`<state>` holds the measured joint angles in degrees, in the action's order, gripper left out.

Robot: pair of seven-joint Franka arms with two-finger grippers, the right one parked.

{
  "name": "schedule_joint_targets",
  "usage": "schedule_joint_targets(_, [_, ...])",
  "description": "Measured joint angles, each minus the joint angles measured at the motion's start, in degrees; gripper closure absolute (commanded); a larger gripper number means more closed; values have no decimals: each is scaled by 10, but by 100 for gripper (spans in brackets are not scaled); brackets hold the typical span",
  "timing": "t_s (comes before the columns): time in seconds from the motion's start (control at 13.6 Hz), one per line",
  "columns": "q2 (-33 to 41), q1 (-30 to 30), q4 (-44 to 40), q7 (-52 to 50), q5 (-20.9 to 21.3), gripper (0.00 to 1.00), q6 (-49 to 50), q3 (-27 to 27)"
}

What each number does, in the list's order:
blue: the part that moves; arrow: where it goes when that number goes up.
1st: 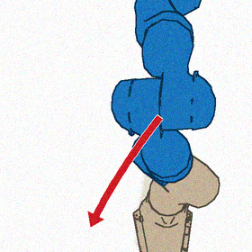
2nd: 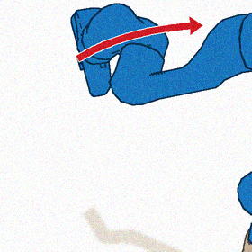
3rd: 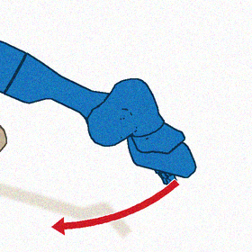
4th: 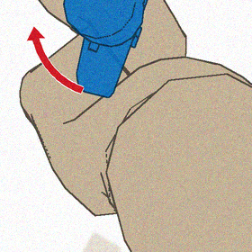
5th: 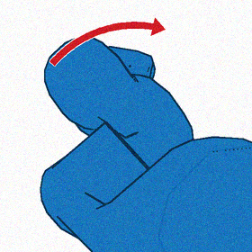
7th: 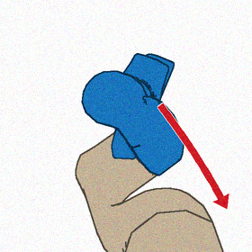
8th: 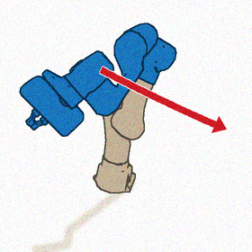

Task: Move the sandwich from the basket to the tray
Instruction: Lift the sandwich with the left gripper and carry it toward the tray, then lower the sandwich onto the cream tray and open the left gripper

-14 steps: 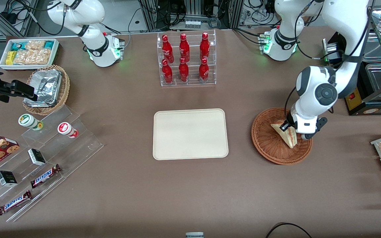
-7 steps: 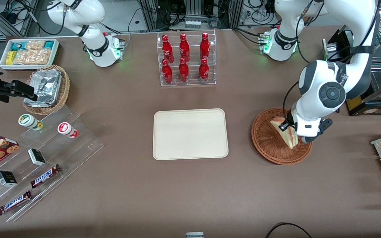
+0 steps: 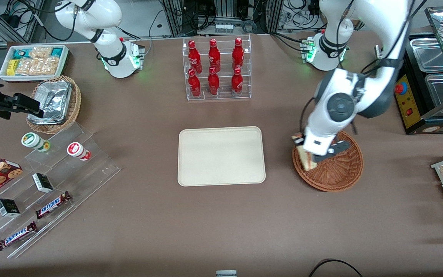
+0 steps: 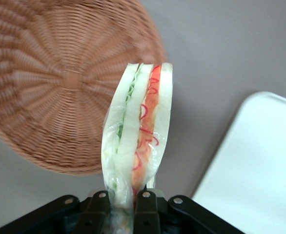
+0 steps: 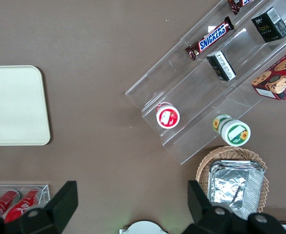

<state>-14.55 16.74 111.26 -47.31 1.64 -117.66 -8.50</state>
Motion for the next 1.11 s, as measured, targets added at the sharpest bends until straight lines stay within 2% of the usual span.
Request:
schedule_joint_targets(0.37, [-86,79,-92,-18,0,100,-1,-1])
schedule_joint_targets(0.81, [-211,170,-237,-87,-1,100,-1,-1])
schedule_joint_targets(1.11, [-268,219,-314,-139,0,100,11,-1])
